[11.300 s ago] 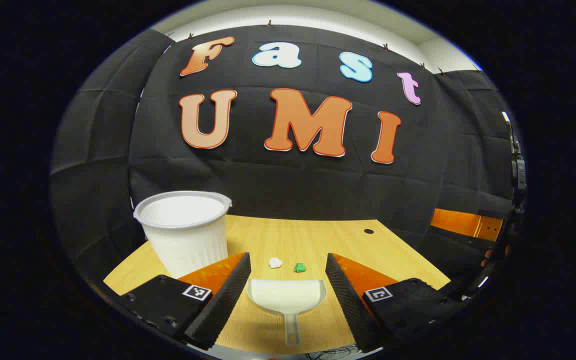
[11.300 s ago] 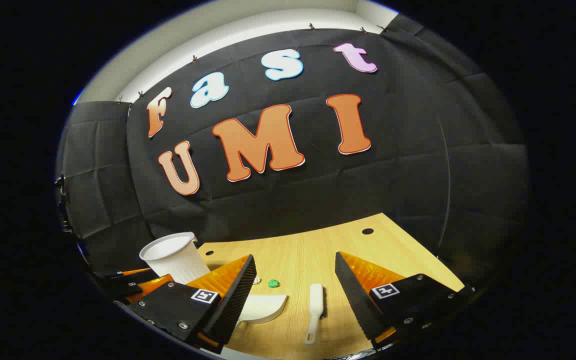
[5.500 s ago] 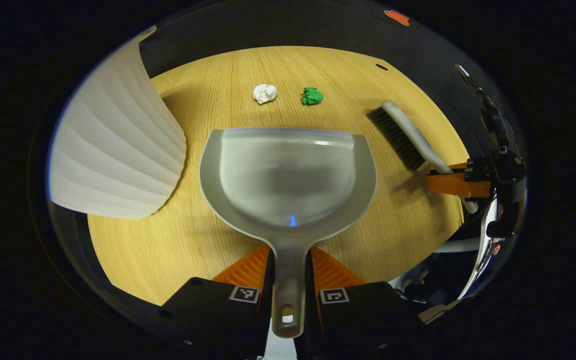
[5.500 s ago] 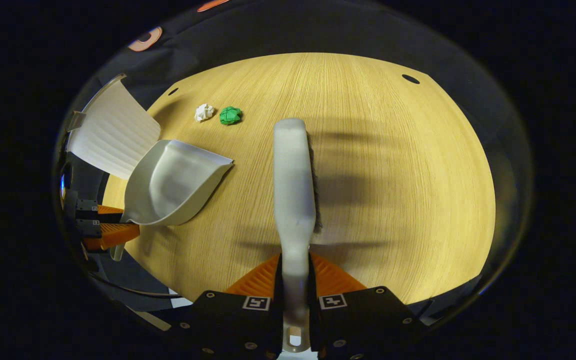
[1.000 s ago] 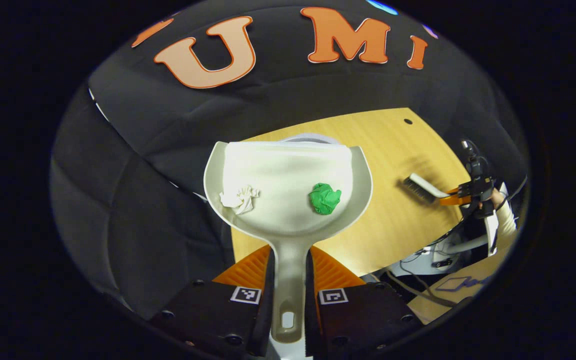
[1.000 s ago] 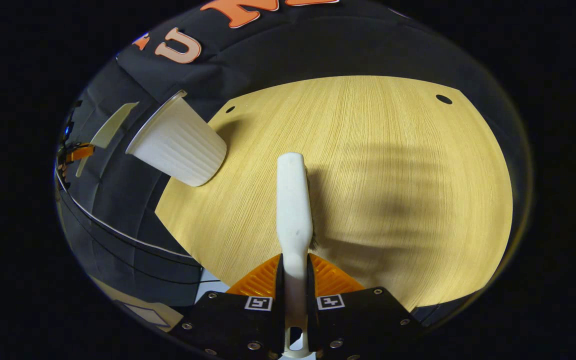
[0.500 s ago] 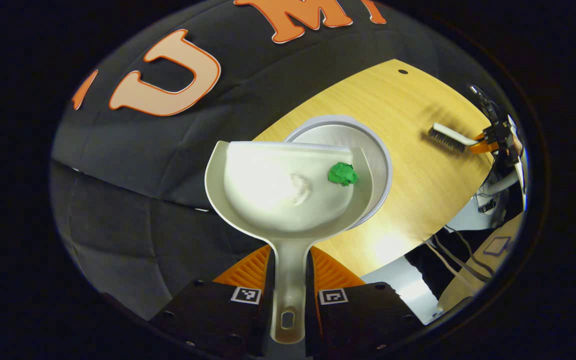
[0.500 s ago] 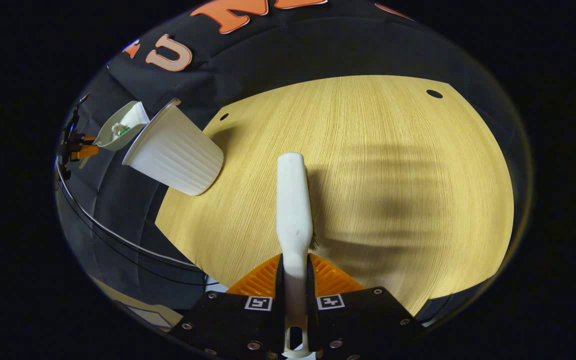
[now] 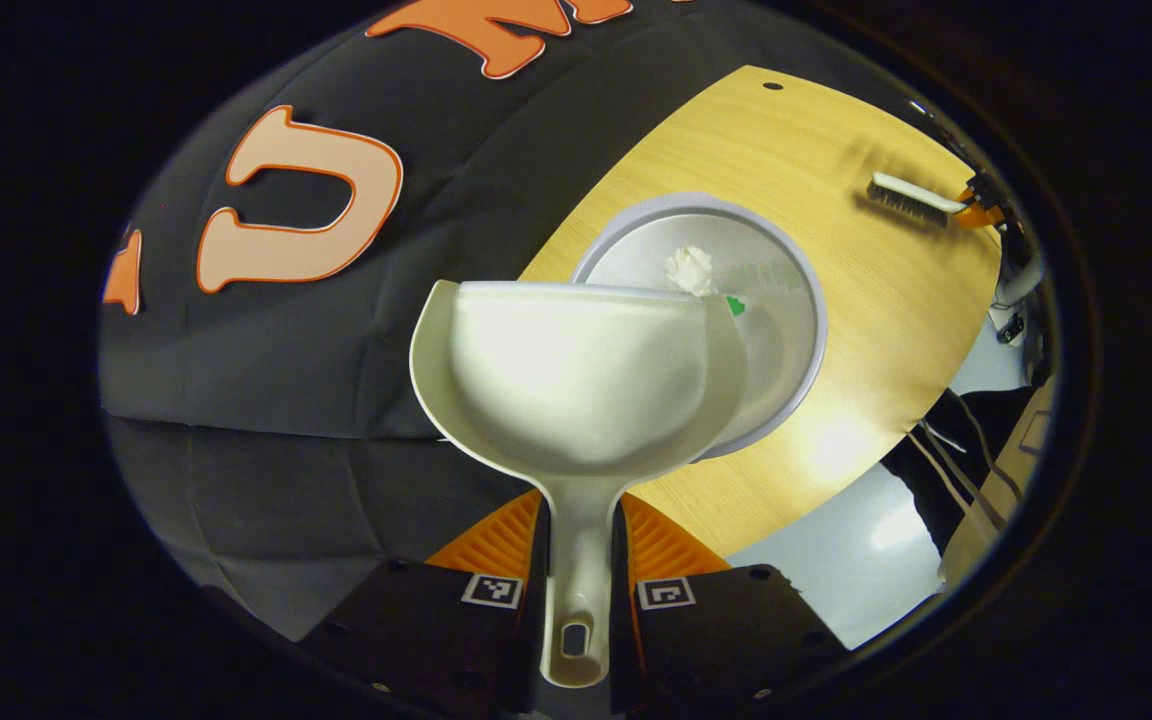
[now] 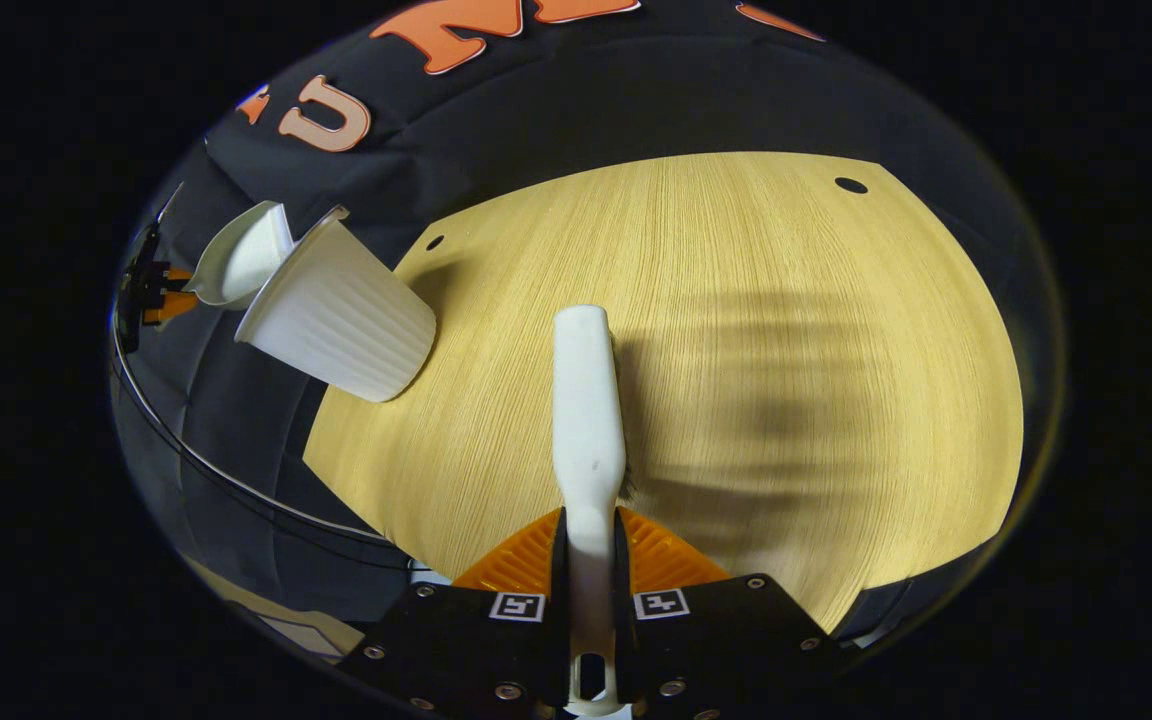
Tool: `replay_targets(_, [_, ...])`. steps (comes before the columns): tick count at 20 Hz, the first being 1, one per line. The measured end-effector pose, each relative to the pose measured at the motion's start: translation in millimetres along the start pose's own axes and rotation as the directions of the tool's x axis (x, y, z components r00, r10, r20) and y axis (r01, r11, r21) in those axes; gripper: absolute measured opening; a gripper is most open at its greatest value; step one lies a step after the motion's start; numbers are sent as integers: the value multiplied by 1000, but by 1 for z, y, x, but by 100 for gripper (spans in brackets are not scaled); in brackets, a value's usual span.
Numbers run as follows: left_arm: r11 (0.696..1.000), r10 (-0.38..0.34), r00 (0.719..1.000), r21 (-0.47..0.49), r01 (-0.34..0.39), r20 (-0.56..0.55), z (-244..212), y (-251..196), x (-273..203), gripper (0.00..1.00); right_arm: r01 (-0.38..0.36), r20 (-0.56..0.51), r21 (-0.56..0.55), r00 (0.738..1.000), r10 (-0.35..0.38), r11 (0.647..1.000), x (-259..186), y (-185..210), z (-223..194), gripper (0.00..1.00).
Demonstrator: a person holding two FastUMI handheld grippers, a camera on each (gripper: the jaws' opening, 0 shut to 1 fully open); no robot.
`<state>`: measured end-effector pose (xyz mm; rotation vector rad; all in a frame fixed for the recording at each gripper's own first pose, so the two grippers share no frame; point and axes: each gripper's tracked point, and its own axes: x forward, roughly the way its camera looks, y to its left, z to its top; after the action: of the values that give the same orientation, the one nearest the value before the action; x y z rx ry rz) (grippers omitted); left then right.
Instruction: Pick up the small broom and dustpan from the desktop, sweep the trash into the dustpan with the broom, and then empty the trash into the garbage bin.
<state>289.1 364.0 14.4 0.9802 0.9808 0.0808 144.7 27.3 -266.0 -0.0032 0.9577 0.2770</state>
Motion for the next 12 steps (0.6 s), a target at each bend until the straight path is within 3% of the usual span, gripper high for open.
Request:
replay_targets(5, [976, -87, 995, -194, 94, 46, -1, -10, 14, 28, 8, 10, 15, 1000, -8, 1000, 0, -1, 1, 17])
replay_targets(9, [911, -112, 982, -377, 164, 155, -4, -19, 6, 28, 28, 15, 18, 1000, -28, 999, -1, -3, 3, 18])
replay_targets(12, [862, -115, 960, -454, 225, 256, 13, -30, -13, 28, 35, 15, 11, 999, -35, 999, -1, -5, 3, 17])
